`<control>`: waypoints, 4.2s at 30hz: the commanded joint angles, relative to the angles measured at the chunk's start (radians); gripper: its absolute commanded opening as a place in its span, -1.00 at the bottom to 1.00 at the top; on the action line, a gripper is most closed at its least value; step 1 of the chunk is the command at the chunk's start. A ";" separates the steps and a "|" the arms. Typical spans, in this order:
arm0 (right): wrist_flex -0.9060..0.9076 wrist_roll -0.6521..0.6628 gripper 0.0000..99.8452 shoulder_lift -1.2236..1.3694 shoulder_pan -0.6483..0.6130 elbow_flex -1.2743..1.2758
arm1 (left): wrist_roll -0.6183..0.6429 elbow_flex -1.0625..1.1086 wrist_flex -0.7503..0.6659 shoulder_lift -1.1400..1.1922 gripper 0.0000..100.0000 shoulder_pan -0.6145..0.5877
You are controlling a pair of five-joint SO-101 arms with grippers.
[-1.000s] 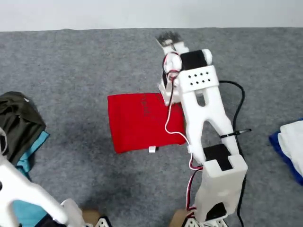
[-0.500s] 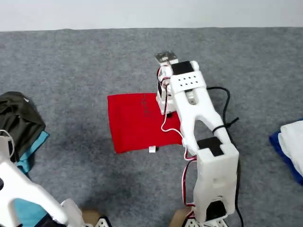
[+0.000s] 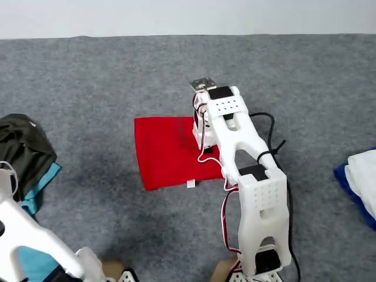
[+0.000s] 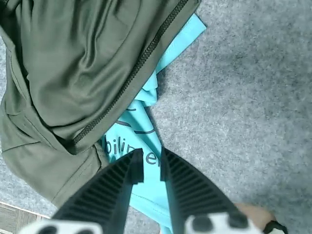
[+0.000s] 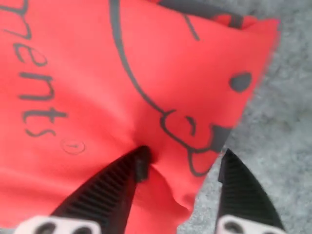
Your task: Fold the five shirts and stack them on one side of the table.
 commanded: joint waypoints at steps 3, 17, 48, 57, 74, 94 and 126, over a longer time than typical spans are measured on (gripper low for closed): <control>-0.007 0.009 -0.85 0.019 -0.007 0.011 | 0.009 0.001 0.006 -0.029 -0.87 -0.005; 0.019 0.516 -0.98 0.027 0.206 -0.167 | 0.012 0.004 0.014 -0.146 -0.87 -0.006; -0.160 0.647 -0.45 -0.012 0.073 -0.534 | -0.049 0.280 0.014 -0.520 -0.86 -0.006; 0.231 0.520 -0.46 -0.090 0.065 -0.715 | -0.049 0.280 0.014 -0.529 -0.86 -0.006; 0.271 0.517 -0.98 -0.081 -0.139 -0.362 | -0.049 0.280 0.008 -0.529 -0.86 -0.002; -0.110 0.489 -0.98 0.093 -0.298 -0.344 | -0.049 0.282 0.014 -0.529 -0.86 -0.005; 0.185 0.491 -0.98 0.165 -0.077 -0.344 | -0.049 0.283 0.014 -0.525 -0.86 -0.002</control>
